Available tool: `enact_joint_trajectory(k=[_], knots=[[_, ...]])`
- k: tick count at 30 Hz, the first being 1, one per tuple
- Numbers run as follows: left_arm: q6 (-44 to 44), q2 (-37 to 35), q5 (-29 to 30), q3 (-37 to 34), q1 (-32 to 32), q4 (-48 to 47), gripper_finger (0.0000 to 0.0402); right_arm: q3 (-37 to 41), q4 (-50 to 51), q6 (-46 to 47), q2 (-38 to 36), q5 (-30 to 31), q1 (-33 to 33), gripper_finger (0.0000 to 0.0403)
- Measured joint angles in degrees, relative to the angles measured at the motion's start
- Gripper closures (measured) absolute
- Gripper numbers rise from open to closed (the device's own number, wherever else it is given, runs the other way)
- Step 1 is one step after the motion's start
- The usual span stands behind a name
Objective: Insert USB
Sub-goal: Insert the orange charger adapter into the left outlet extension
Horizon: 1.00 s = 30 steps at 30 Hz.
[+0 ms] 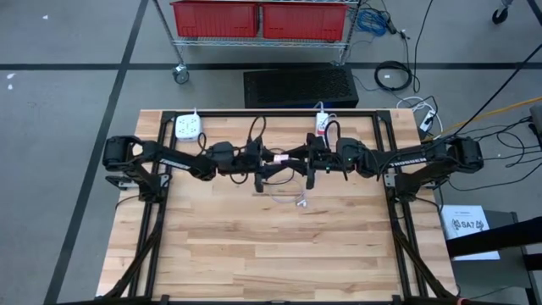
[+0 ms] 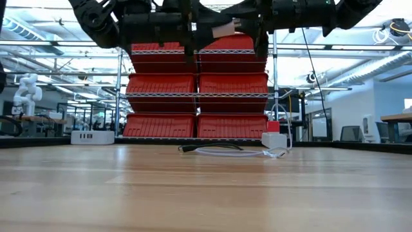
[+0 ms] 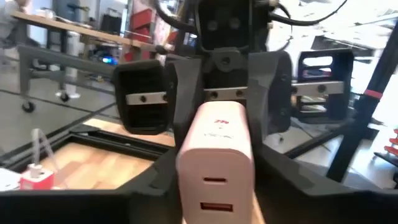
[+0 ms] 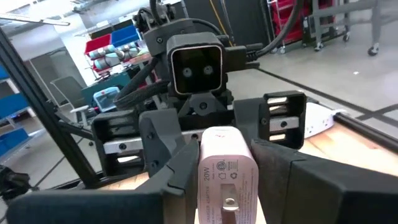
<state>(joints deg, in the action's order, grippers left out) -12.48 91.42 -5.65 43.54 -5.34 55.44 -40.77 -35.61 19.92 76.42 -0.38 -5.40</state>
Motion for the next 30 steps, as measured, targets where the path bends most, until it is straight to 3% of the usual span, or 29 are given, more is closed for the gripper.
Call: enact_joint_trajectory(k=[3, 12, 14, 18, 21, 25, 30], knots=[[0.10, -0.16, -1.09, 0.04, 0.10, -0.07, 0.0277, 0.00, -0.28, -0.62, -0.02, -0.79, 0.10, 0.0312], [0.95, -1.16, -1.95, 0.27, -0.47, -2.04, 0.0277, 0.00, -0.09, -2.16, -0.66, -0.49, -0.14, 0.0311], [0.62, -2.38, -2.05, 0.63, -0.97, -4.74, 0.0277, 0.00, 0.40, -2.46, -1.38, 0.09, -0.18, 0.0282], [0.20, -6.78, -1.80, 0.23, -2.92, -15.64, 0.0277, -0.26, 1.82, -3.93, -5.12, 1.97, -1.26, 0.0198], [1.44, -11.21, -0.92, 0.27, -4.74, -23.86, 0.0277, -0.10, 7.38, -4.25, -7.34, 1.13, -2.40, 0.0171], [3.39, -16.82, 2.45, 2.18, -7.48, -39.24, 0.0277, -0.22, 11.83, -5.47, -10.57, 1.23, -4.02, 0.0172], [5.76, -21.24, 12.33, 8.73, -12.14, -64.95, 0.0277, -0.04, 18.37, -5.86, -11.50, 0.86, -5.64, 0.0206]])
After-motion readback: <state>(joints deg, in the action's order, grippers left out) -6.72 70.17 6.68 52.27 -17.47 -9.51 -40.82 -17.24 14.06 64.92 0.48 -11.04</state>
